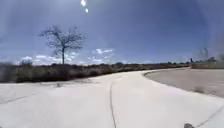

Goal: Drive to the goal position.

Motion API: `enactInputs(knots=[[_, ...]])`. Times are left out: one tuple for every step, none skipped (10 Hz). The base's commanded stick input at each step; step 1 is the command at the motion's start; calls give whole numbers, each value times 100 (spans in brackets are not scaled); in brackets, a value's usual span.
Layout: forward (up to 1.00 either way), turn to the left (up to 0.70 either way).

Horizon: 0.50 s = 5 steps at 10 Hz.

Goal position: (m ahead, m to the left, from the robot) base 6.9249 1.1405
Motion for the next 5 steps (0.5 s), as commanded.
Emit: enactInputs(knots=[[100,0],[100,0],[100,0],[100,0],[100,0]])
